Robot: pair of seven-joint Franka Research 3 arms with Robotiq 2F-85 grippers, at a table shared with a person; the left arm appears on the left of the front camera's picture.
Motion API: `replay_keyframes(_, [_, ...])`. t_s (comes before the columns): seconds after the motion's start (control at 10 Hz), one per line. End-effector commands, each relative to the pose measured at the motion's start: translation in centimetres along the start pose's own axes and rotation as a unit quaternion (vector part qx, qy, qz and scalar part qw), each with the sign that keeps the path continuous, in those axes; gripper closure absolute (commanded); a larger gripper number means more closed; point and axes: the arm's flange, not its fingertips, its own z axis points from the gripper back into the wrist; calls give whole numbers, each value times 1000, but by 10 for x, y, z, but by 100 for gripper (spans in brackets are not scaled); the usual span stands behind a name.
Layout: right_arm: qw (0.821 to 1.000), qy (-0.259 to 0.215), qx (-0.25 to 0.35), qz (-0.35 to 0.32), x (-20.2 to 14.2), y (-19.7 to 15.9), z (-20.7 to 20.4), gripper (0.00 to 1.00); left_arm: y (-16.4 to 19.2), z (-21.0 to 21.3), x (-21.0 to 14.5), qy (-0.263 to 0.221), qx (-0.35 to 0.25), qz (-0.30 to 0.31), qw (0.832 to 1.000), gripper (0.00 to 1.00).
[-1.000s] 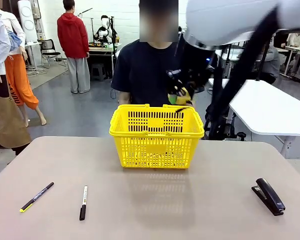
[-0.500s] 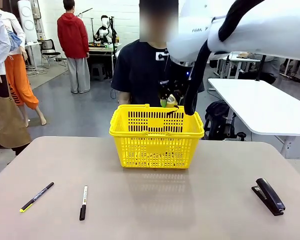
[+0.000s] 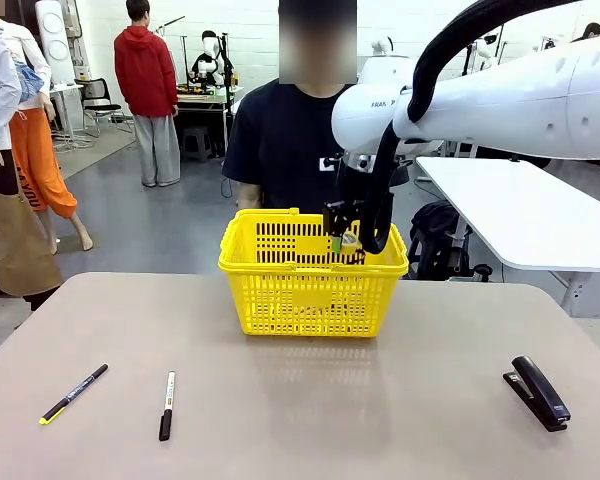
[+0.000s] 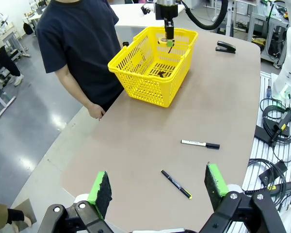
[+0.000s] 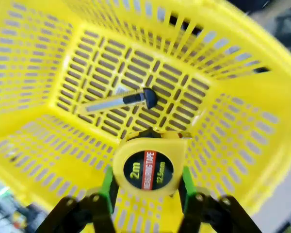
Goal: Place the items the person wants into the basket.
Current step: Pick up the item the person points to and place it in the Market Basket.
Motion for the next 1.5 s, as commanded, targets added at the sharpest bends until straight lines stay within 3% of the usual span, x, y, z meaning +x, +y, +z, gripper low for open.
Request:
replay_keyframes(0.0, [1000, 29, -3, -3, 5, 10, -10, 52, 0, 1, -1, -9, -2, -9, 1000, 0])
replay_keyframes(0.4, [999, 35, -15, -1, 7, 11, -33, 52, 0, 1, -1, -9, -2, -9, 1000, 0])
replay_keyframes(0.5, [999, 28, -16, 6, 8, 12, -32, 30, 0, 1, -1, -9, -2, -9, 1000, 0])
replay_keyframes(0.6, [1000, 23, -16, 13, 9, 12, -32, 0, 0, 1, -1, -9, -2, -9, 1000, 0])
replay_keyframes(1.2, [999, 23, -13, 18, 3, 16, -21, 0, 0, 1, -1, -9, -2, -9, 1000, 0])
replay_keyframes(1.3, [999, 25, -18, 9, -5, 17, -2, 0, 0, 1, -1, -9, -2, -9, 1000, 0])
replay_keyframes(1.4, [1000, 6, -12, 16, -38, 27, 26, 0, 0, 1, -1, -9, -2, -9, 1000, 0])
